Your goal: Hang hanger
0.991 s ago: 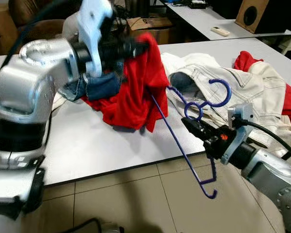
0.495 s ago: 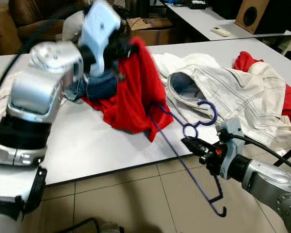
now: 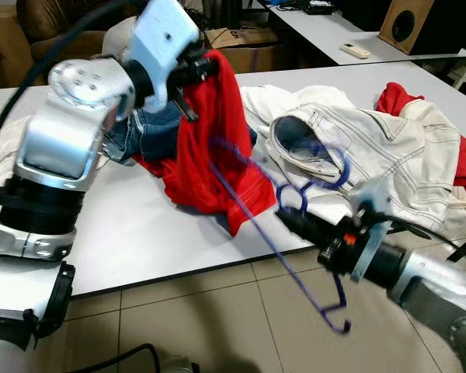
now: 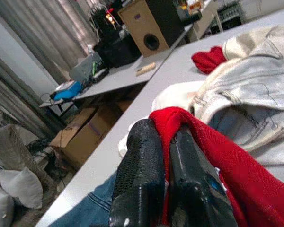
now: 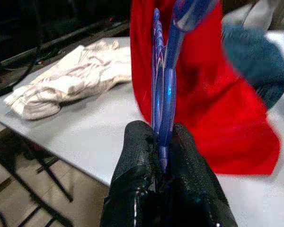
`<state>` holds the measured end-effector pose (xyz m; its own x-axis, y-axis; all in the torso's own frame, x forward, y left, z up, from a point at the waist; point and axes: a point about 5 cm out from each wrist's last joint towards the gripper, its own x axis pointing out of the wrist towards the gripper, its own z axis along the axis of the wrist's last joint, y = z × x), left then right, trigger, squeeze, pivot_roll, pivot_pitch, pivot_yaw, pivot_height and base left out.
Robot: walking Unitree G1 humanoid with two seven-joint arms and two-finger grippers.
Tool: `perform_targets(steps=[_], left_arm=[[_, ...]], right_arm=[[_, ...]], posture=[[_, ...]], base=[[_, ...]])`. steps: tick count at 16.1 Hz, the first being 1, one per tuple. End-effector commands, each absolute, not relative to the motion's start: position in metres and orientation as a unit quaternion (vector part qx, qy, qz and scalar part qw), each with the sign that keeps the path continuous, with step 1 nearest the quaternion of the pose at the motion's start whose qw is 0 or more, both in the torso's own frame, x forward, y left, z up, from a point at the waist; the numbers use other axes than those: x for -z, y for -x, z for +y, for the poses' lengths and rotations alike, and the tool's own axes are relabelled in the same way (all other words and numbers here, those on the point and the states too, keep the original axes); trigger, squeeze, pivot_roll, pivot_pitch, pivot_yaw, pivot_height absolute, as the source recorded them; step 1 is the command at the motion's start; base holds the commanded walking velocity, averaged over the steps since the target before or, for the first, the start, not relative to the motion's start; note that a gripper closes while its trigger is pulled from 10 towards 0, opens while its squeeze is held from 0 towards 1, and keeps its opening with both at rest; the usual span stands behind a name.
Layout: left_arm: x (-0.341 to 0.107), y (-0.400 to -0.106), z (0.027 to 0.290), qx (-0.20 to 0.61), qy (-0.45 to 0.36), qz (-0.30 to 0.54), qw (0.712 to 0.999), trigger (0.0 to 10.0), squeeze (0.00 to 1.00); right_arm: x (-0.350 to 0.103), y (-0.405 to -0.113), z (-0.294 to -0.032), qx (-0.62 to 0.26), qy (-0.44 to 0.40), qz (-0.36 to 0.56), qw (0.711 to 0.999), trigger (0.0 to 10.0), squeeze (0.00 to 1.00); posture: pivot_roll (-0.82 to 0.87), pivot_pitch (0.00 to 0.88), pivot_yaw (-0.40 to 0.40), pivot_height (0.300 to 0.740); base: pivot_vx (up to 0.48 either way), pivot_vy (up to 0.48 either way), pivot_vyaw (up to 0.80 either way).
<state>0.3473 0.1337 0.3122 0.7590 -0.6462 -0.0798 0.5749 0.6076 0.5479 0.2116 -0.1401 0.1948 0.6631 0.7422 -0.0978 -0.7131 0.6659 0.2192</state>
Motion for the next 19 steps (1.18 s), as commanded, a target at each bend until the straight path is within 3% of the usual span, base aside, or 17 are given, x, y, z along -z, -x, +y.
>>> perform_targets(steps=[1, 4, 9, 12, 15, 16, 17, 18, 19], left_arm=[[-0.309, -0.347, 0.13, 0.348, -0.278, -0.061, 0.893, 0.0, 0.0], [-0.304, -0.348, 0.132, 0.342, -0.287, -0.055, 0.893, 0.0, 0.0], [-0.287, -0.335, 0.127, 0.385, -0.302, -0.022, 0.872, 0.0, 0.0], [-0.266, -0.324, 0.097, 0.431, -0.269, -0.009, 0.861, 0.0, 0.0], [-0.255, -0.319, 0.083, 0.449, -0.281, -0.003, 0.848, 0.0, 0.0], [-0.252, -0.32, 0.084, 0.443, -0.289, -0.001, 0.849, 0.8, 0.0], [-0.243, -0.322, 0.089, 0.433, -0.303, 0.006, 0.849, 10.0, 0.0], [-0.237, -0.321, 0.093, 0.437, -0.308, 0.015, 0.845, 10.0, 0.0], [-0.226, -0.312, 0.099, 0.459, -0.273, 0.03, 0.845, 10.0, 1.0]], right_arm=[[-0.202, -0.213, -0.145, -0.389, -0.084, 0.069, 0.915, 10.0, 0.0], [-0.201, -0.211, -0.145, -0.394, -0.074, 0.075, 0.913, 10.0, 0.0], [-0.189, -0.237, -0.149, -0.27, -0.109, 0.085, 0.953, 10.0, 0.0], [-0.172, -0.244, -0.113, -0.312, -0.181, 0.103, 0.927, 10.0, 0.0], [-0.164, -0.253, -0.11, -0.302, -0.217, 0.117, 0.921, 10.0, 0.0], [-0.168, -0.257, -0.112, -0.291, -0.24, 0.106, 0.92, 10.0, 0.0], [-0.171, -0.259, -0.117, -0.282, -0.265, 0.09, 0.918, 10.0, 0.0], [-0.171, -0.26, -0.118, -0.279, -0.272, 0.085, 0.917, 10.0, 0.0], [-0.171, -0.261, -0.12, -0.276, -0.281, 0.082, 0.916, 10.0, 0.0]], posture=[[-0.03, 0.008, -0.003, 0.74], [-0.03, 0.013, -0.004, 0.74], [-0.02, 0.014, -0.005, 0.74], [-0.02, 0.016, 0.001, 0.74], [-0.02, 0.016, -0.01, 0.74], [-0.02, 0.017, -0.011, 0.74], [-0.02, 0.016, -0.012, 0.74], [-0.02, 0.016, -0.012, 0.74], [-0.02, 0.015, -0.007, 0.74]], base=[[0.0, 0.0, 0.0], [0.0, 0.0, 0.0], [0.0, 0.0, 0.0], [0.0, 0.0, 0.0], [0.0, 0.0, 0.0], [0.0, 0.0, 0.0], [0.0, 0.0, 0.0], [0.0, 0.0, 0.0], [0.0, 0.0, 0.0]])
